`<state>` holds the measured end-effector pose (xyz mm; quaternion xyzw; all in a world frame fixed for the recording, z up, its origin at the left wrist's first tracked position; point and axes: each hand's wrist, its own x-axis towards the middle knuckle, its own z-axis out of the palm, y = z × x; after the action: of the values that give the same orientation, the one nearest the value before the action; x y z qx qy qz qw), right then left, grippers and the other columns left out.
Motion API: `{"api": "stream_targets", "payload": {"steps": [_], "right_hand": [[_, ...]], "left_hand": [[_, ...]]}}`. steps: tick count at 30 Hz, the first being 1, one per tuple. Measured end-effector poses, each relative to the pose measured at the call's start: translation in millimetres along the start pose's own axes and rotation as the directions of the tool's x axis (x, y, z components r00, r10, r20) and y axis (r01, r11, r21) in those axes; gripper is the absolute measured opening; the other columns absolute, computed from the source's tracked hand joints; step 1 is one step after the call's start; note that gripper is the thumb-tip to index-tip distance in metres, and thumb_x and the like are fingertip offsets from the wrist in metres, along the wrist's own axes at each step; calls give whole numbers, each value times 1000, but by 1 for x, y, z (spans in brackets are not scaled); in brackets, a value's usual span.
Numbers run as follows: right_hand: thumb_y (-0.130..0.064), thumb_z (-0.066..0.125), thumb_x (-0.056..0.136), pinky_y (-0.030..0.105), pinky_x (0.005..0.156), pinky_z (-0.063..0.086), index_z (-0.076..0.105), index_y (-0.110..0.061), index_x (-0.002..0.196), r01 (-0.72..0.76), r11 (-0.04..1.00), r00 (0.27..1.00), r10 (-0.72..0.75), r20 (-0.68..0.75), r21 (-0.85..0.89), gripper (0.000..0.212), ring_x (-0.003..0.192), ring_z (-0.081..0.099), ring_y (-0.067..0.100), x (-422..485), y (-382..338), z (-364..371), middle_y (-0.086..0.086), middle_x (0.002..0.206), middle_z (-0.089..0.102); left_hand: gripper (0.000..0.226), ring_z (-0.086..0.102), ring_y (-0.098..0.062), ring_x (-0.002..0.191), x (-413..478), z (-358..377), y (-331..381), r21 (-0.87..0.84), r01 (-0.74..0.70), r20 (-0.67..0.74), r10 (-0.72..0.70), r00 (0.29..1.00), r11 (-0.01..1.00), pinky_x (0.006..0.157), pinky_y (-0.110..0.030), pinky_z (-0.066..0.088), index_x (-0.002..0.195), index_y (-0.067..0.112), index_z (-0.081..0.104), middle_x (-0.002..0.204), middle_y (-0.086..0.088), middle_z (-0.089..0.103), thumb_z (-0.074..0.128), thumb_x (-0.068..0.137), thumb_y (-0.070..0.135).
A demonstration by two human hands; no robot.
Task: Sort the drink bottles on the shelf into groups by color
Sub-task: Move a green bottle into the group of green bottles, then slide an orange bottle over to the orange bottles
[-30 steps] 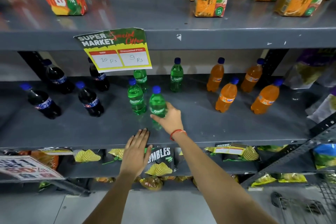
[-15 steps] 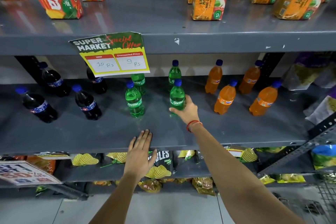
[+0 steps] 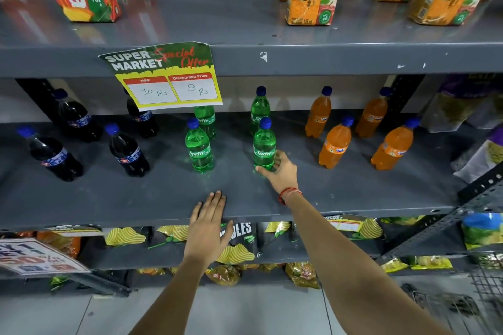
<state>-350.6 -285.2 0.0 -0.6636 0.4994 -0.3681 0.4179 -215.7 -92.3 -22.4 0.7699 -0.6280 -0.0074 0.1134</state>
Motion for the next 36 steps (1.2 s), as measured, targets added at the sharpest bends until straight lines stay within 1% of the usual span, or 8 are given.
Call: {"api": "stream_targets", "payload": {"steps": [7,10,14,16,20,27,31,36], "right_hand": [[-23,86,62,25,87,48,51,-9,118,-1,1000,1000,1,13,17,67,98,59,16,-6,-2,-9,3,106,62],[-27,85,64,31,79,47,55,-9,109,3,1000,969,-7,-249,-18,56,94,56,23,-15,5,-29,8,103,57],[-30,84,64,47,90,43,48,-3,114,-131,990,773,130,-621,44,67,108,47,39,-19,21,-70,21,112,49],[-29,84,65,49,101,37,38,-2,130,-199,976,769,210,-603,87,84,122,38,41,-12,27,-88,24,128,41],[-27,82,68,46,112,27,19,-6,143,-215,974,881,226,-415,72,100,137,29,36,1,34,-103,21,148,30],[-20,72,80,44,100,41,46,-5,126,-180,982,893,187,-410,54,55,116,53,36,5,36,-106,19,127,57],[-20,73,79,43,98,42,49,-5,121,-173,984,895,173,-412,39,51,112,55,35,5,37,-106,19,123,59],[-21,74,78,44,99,42,46,-5,123,-175,984,895,170,-413,24,55,114,53,35,5,38,-108,19,125,57]], "left_hand": [[61,37,-25,133,-1,-2,8,-2,-13,-3,13,1000,1000,108,-49,28,134,5,45,142,-12,45,31,88,43],[61,37,-24,133,3,-1,19,-1,-78,1,78,997,997,108,-48,28,135,6,44,143,-11,44,31,88,43],[64,35,-25,134,11,1,34,1,-61,9,61,998,998,108,-48,28,134,5,45,143,-11,45,30,87,47],[67,33,-25,135,11,3,36,1,-50,7,50,999,999,109,-48,28,135,5,44,144,-11,43,27,88,50],[72,32,-25,136,11,4,35,-6,-58,10,58,998,998,109,-48,28,136,6,43,144,-11,43,18,91,55],[68,31,-25,136,11,3,37,-14,-60,10,60,998,998,109,-49,27,135,5,43,144,-11,42,24,90,52],[76,29,-24,137,10,2,37,3,-66,11,65,998,998,110,-48,25,137,6,41,146,-11,40,7,91,56],[67,26,-23,138,10,3,36,13,-69,26,69,997,998,111,-45,19,139,7,38,148,-9,37,23,91,50]]}}
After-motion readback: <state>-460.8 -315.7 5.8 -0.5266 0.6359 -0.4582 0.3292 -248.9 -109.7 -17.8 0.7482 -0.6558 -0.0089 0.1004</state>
